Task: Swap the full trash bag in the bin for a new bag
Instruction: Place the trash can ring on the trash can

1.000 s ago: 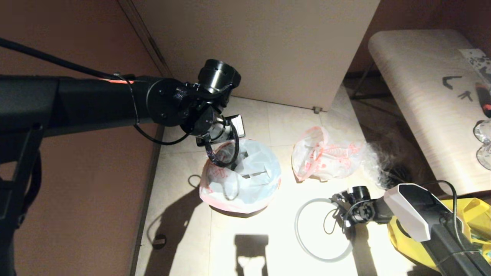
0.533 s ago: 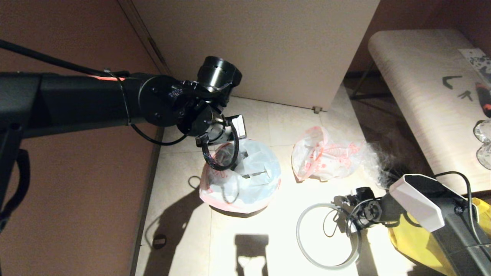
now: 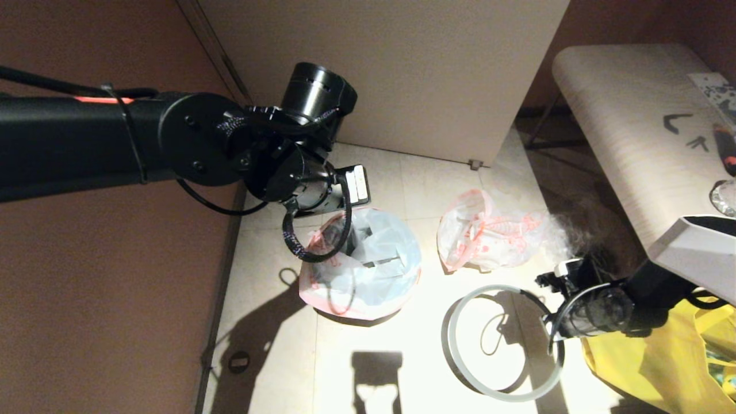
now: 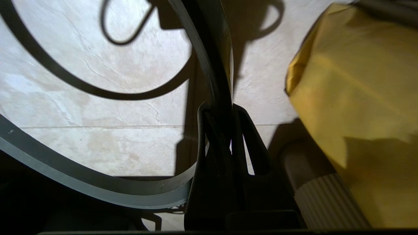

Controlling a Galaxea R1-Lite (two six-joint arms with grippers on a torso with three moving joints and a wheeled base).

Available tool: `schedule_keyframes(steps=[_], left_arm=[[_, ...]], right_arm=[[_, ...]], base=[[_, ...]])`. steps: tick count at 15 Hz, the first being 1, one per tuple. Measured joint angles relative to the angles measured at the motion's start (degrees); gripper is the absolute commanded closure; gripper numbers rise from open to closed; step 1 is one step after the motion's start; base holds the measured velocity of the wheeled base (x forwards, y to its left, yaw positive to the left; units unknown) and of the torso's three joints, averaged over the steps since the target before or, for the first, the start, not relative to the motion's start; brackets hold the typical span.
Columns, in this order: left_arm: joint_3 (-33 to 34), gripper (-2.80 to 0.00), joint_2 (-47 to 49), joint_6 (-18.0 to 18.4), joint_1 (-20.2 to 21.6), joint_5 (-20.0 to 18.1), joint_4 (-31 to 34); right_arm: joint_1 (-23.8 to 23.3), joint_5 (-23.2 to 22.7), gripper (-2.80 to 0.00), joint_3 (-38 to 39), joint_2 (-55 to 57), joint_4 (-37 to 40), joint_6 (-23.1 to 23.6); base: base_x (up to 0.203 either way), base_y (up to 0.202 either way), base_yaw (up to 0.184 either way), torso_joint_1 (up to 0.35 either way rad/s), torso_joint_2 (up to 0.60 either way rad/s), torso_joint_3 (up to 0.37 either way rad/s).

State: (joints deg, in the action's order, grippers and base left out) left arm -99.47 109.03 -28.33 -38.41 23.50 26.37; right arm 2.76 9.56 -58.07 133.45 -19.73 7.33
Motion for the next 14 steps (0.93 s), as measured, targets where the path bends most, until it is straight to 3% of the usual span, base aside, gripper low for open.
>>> schedule_keyframes(steps=[4,7,10,14], left_arm=[[1.0,0.0,-3.2,0.1,-0.3,-0.3,0.0],[1.3,0.0,-6.0,0.0,0.1,-4.0,0.0],[1.5,0.0,-8.0,0.0,1.1,-4.5,0.1],[1.1,0.0,-9.8,-0.5,2.7,-4.9,-0.5]], right_arm=[[1.9,2.3,0.0,9.5,-17.7,0.2,-0.3],[3.4,5.9,0.0,11.3,-30.0,4.7,0.7],[6.5,6.0,0.0,6.7,-39.3,12.9,-0.9],[15.7,4.9,0.0,-5.3,-38.4,18.8,-10.0]], base=[[0.0,0.0,0.0,0.0,0.0,0.0],[0.0,0.0,0.0,0.0,0.0,0.0],[0.0,0.0,0.0,0.0,0.0,0.0],[0.0,0.0,0.0,0.0,0.0,0.0]])
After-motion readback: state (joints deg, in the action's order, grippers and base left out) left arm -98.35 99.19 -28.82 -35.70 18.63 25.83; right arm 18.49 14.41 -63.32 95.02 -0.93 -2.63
